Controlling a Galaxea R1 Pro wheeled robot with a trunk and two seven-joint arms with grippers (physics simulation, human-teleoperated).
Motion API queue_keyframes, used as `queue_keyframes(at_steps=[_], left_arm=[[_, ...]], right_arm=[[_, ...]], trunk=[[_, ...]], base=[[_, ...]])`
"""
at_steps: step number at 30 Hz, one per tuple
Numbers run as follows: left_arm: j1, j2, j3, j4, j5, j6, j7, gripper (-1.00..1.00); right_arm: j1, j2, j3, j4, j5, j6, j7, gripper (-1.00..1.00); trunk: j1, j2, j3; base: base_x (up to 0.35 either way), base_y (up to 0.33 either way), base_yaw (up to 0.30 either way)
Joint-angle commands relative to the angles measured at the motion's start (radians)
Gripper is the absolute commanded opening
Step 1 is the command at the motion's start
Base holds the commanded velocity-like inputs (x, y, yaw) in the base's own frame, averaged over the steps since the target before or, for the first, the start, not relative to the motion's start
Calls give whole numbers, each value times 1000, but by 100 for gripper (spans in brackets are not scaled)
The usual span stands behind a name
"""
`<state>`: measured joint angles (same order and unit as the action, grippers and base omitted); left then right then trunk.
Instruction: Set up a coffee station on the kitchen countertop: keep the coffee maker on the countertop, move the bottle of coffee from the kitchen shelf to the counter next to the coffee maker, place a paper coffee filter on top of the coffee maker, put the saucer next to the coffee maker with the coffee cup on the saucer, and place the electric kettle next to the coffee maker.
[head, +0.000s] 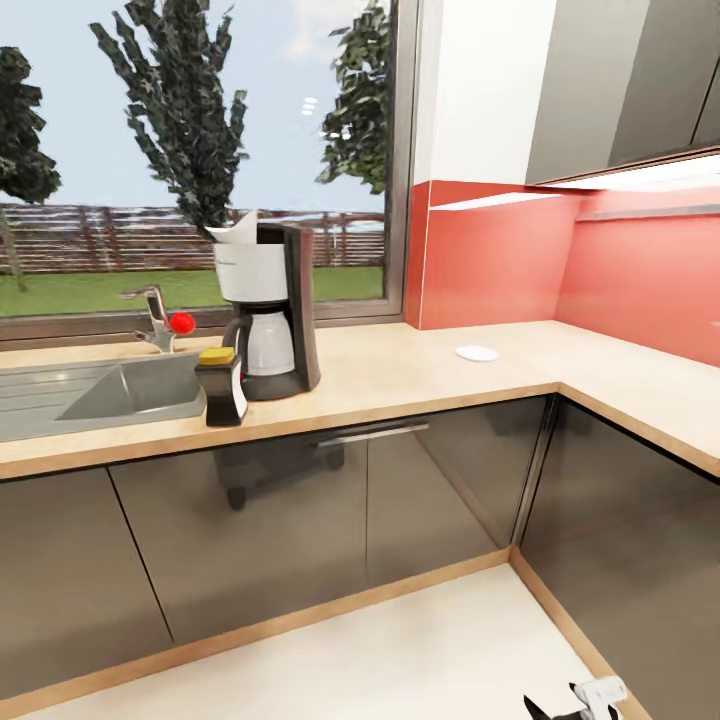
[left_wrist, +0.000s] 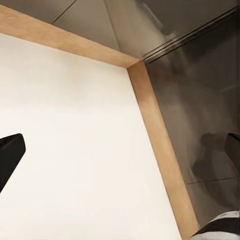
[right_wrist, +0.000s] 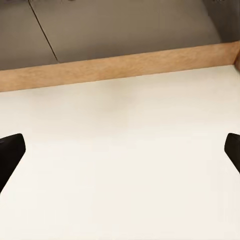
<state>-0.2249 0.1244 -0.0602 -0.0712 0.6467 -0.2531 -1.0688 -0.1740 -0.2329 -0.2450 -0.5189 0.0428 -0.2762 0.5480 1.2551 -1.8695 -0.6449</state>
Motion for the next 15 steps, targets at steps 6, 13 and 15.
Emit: queue_keyframes(at_steps=[6,13,15], left_arm=[[-1,-15,-5,-91,5,-1,-2,100],[-1,-16,-6,-283,5,89,-1,100],[-1,-16,-3,-347,5,145,-1,100]], right_arm=[[-1,4,-8,-2,2,-1,8,100],[-1,3,-9,-62,1,26,9,100],[-1,3,-8,-101,1,36,9,100]], trunk=[[0,0,-1],[0,0,-1],[0,0,-1]], base=[[1,-1,-1],[0,0,0],[0,0,0]])
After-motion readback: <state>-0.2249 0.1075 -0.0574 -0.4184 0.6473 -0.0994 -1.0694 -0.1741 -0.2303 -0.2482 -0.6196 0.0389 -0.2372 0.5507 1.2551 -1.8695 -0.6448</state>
